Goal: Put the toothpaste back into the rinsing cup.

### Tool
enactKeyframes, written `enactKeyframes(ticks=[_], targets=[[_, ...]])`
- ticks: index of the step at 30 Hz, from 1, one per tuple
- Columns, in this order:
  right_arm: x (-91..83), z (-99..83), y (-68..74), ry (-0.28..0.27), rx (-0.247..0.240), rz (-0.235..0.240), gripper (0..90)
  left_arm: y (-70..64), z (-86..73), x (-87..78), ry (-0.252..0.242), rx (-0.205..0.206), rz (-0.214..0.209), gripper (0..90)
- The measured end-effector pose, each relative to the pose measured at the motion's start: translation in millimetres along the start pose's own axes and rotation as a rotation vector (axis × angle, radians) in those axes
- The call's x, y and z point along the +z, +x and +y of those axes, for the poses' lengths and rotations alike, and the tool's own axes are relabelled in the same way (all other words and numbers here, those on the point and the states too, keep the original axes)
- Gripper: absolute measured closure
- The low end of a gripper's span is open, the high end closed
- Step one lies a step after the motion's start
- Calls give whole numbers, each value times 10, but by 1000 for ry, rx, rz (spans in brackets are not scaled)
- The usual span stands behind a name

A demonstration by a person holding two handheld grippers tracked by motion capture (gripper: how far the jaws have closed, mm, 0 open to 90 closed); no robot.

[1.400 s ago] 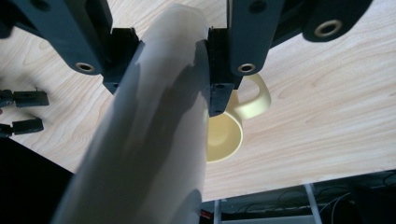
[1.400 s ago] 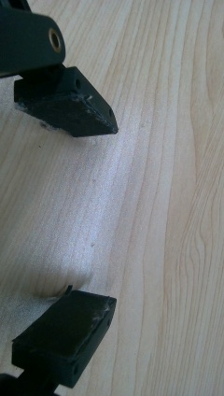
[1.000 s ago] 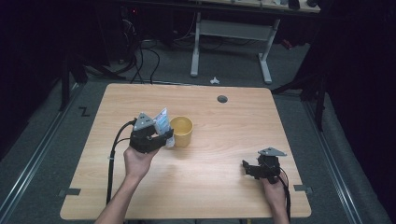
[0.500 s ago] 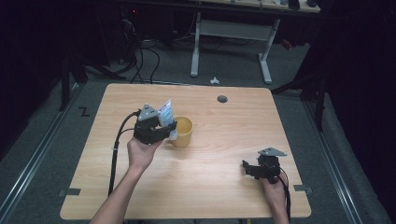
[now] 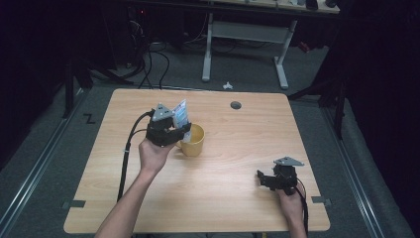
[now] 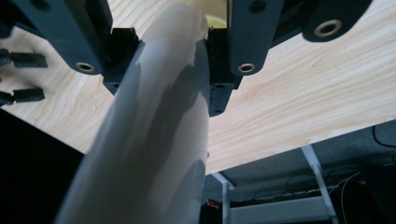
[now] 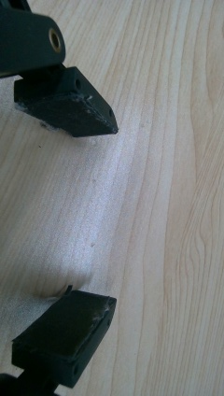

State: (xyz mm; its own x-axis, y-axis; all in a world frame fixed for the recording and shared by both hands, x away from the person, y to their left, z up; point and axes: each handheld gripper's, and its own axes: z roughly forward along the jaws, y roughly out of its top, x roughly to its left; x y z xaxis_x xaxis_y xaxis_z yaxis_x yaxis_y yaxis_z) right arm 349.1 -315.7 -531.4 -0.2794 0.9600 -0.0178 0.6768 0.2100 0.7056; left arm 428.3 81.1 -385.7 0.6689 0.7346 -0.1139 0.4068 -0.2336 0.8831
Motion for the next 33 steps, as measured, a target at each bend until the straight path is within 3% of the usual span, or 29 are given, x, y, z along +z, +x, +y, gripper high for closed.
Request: enactKeyframes(ticks=[5,9,18,33], targets=[[0,0,0,0,0,0,149,13,30,53,12,9,16,629],[0,0,0,0,0,0,149,-21,24,94,21,43,38,628],[0,0,0,0,0,0,149,8,12,227,34,22,39,628],[0,0,0,0,0,0,149,43,-35,376,65,24,53,627]])
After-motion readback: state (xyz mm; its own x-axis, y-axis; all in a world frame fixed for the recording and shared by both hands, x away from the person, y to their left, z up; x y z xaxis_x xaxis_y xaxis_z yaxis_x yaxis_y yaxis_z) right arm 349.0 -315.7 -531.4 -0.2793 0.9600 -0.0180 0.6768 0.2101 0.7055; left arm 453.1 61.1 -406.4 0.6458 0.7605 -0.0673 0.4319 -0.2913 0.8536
